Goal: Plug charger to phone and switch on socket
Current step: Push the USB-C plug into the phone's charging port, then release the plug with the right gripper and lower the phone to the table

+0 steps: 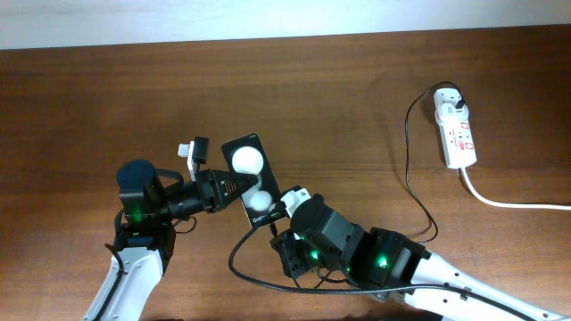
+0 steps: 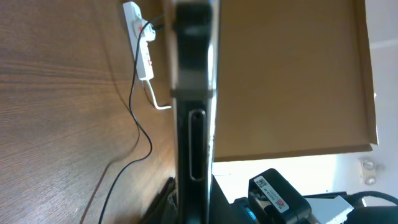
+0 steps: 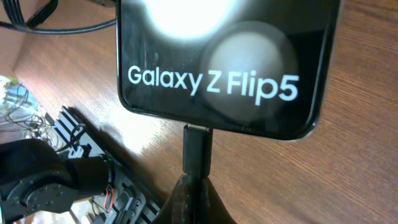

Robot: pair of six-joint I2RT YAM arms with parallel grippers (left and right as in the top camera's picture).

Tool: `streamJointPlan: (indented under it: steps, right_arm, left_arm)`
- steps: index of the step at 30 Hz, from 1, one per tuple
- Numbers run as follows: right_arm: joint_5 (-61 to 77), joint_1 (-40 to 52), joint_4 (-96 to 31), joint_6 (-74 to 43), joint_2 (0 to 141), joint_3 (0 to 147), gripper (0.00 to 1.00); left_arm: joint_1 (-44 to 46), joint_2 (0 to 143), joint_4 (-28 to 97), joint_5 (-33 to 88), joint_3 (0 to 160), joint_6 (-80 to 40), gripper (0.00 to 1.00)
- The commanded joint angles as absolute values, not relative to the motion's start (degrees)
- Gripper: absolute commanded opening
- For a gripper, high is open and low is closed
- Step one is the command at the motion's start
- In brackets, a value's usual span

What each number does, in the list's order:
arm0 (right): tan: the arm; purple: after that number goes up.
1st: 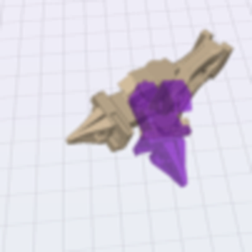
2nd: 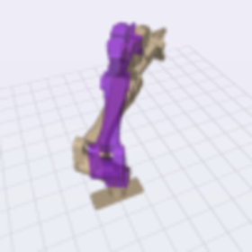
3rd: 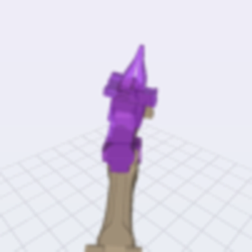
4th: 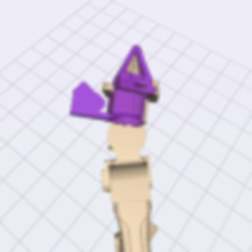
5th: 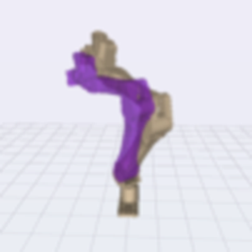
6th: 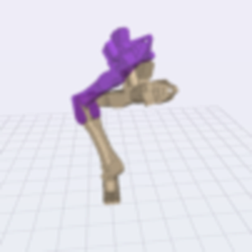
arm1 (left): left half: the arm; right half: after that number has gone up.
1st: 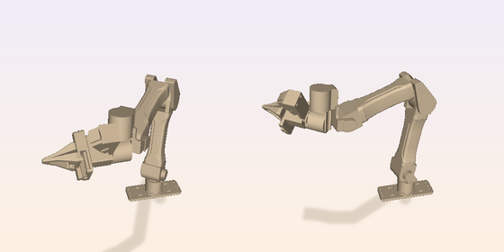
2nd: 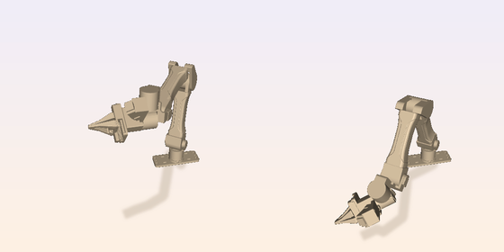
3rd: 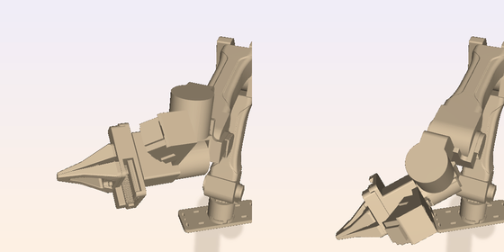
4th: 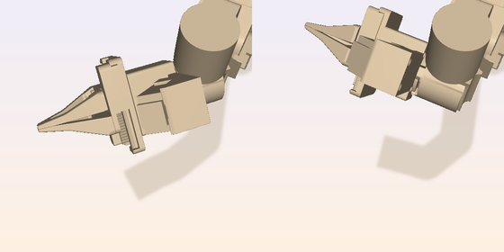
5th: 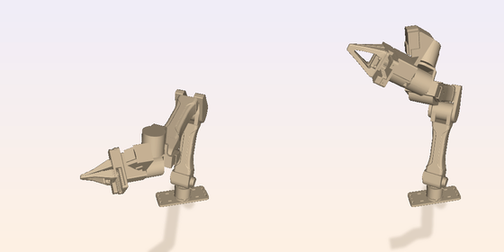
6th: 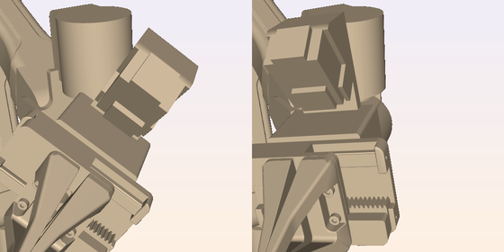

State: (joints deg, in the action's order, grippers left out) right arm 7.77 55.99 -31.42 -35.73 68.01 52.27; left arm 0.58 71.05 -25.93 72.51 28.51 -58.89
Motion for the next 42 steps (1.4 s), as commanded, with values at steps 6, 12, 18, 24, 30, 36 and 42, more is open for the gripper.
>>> streamJointPlan:
  steps: [6, 12, 18, 24, 30, 36, 42]
  right_arm:
    - [3.8, 55.8, -30.0, -31.7, 67.4, 56.7, 0.04]
    - [3.8, 55.8, -37.3, -31.7, 61.0, 56.7, 0.37]
    - [3.7, 55.8, -48.9, -31.7, 49.9, 56.7, 0.47]
    - [-2.2, 55.8, -60.8, -31.8, 38.1, 56.7, 0.48]
    - [-2.2, 55.8, -63.7, -31.7, 36.7, 56.7, 0.48]
    - [-2.2, 55.8, -66.3, -31.8, 36.7, 56.7, 0.66]
    - [-2.2, 55.8, -68.2, -31.8, 36.7, 56.0, 0.82]
  left_arm:
    - [1.8, 70.8, -25.6, 85.7, 29.1, -51.7, 0.0]
    - [1.8, 70.8, -25.6, 73.4, 29.1, -51.7, 0.0]
    - [12.5, 70.8, -25.6, 57.1, 29.1, -50.6, 0.0]
    - [21.0, 72.2, -24.2, 40.6, 31.6, -49.7, 0.0]
    - [21.0, 90.0, -3.7, 44.8, 54.4, -37.8, 0.0]
    - [21.0, 114.9, 13.1, 48.9, 76.9, -29.8, 0.0]
    - [21.0, 123.8, 16.0, 44.5, 77.5, -27.4, 0.0]
